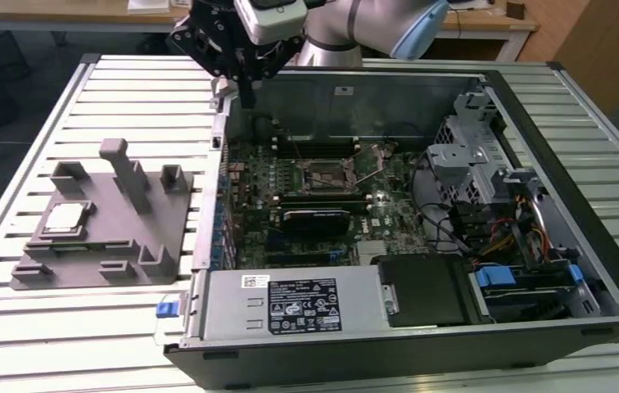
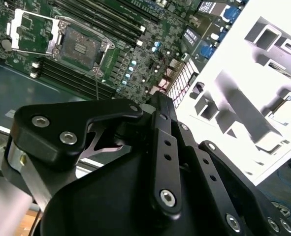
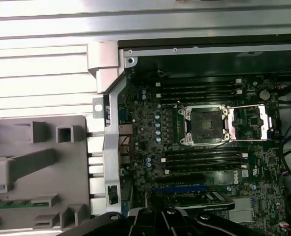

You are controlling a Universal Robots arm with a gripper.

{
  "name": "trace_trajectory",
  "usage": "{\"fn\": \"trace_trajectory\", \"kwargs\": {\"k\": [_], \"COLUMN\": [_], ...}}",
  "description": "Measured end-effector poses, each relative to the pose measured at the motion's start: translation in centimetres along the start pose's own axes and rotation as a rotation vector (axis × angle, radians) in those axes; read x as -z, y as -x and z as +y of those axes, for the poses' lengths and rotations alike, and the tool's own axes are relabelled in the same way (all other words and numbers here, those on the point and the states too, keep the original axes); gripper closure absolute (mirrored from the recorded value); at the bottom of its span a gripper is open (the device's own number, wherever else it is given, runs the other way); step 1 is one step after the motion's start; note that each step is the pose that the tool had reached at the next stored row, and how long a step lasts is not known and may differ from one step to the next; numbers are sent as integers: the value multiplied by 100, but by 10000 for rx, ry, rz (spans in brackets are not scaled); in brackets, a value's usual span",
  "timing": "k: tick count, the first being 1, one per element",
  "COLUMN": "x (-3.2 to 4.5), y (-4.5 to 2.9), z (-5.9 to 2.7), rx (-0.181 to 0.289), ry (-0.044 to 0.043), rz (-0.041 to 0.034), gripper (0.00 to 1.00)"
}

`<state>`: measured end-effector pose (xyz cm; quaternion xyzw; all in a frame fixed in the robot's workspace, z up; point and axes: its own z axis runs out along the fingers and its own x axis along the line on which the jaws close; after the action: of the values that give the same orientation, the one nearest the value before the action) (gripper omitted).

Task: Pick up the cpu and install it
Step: 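Reach for the cpu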

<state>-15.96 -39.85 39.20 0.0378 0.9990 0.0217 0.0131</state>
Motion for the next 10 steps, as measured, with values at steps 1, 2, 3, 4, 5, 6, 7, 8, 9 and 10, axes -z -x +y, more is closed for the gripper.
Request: {"fn": "trace_trajectory", "kwargs": {"k": [1,2,3,4,5,6,7,8,9,10], "x": [0,-1,-1,-2,-2,-2,-2,-2,-2,-2], "y": [-10,-20,-30,-43,-55,-72,-87,-101,-116,-130], "z": [-1,-1,-2,-3,-3,-5,-6,-7,-8,-9], "rx": [0,0,0,0,0,-1,-1,-1,0,0], "ry": [0,-1,-1,0,-1,0,0,0,-1,0], "rz": [0,0,0,0,0,0,0,0,0,0], "gripper": [89,89,89,89,89,89,89,89,89,89]}}
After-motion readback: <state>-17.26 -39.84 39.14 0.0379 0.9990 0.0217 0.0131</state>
